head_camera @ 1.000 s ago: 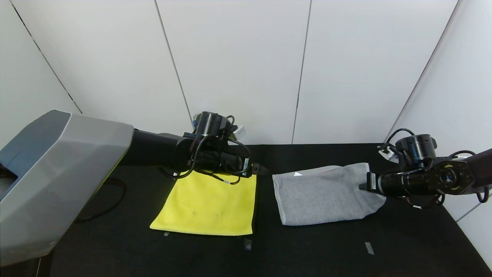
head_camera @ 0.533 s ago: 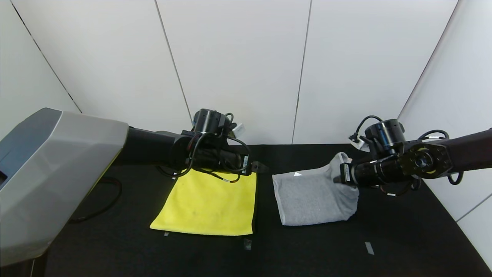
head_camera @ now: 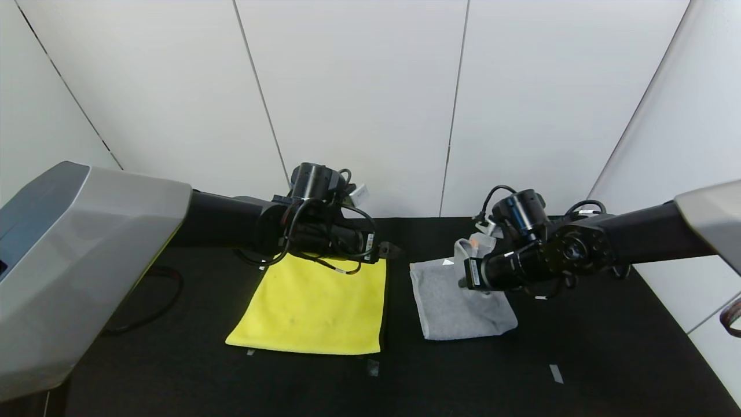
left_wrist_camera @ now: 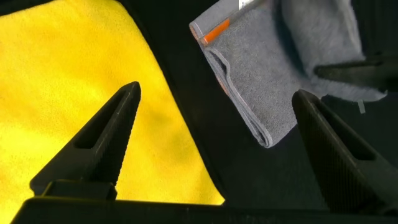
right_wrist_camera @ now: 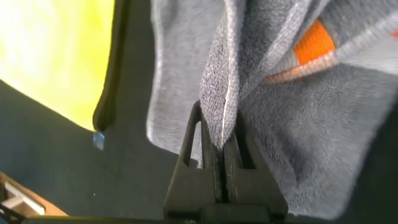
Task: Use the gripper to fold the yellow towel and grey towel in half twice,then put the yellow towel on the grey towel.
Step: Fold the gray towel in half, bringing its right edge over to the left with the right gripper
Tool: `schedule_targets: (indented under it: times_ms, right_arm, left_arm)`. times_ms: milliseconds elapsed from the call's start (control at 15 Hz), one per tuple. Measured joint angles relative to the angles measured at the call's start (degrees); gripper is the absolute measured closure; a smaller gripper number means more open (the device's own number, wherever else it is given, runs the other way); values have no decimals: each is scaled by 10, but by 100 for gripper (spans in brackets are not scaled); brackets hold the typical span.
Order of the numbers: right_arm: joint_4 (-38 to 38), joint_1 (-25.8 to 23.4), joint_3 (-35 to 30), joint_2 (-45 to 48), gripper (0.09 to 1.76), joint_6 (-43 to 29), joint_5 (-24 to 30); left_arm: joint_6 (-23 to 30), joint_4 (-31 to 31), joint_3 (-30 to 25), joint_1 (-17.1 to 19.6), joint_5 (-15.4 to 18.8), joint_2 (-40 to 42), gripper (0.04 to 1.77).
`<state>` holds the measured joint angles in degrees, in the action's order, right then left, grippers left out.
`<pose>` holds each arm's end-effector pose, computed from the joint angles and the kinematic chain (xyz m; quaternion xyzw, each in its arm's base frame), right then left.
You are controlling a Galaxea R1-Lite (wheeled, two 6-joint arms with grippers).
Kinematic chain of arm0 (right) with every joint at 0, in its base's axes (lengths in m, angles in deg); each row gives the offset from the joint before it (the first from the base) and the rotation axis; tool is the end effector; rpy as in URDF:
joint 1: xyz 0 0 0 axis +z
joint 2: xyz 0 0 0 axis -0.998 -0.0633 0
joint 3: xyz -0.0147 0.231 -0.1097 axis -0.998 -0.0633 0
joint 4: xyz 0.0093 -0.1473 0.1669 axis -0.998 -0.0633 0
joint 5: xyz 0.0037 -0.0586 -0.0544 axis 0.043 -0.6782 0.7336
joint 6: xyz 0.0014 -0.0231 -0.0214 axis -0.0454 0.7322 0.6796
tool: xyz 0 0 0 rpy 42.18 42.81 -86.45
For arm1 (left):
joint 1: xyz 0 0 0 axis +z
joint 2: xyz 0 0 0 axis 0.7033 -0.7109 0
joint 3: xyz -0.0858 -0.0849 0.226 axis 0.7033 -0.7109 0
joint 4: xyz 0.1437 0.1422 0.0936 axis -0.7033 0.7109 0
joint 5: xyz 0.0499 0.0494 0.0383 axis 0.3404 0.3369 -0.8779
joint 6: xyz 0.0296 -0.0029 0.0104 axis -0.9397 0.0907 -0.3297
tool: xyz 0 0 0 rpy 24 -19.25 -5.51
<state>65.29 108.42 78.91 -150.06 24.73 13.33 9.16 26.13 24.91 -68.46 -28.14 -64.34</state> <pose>0.3909 0.1660 0.0417 0.1009 0.4481 0.2107 0.8629 0.4123 -0.1924 0.0845 -0.0372 0.3360 -0.3217 0.8845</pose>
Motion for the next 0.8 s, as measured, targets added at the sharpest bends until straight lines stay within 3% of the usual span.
schedule_targets:
  times_ms: [800]
  right_arm:
    - [0,45,45,-50,169,-38,0]
  left_arm:
    - [0,0,0,0,0,0,9]
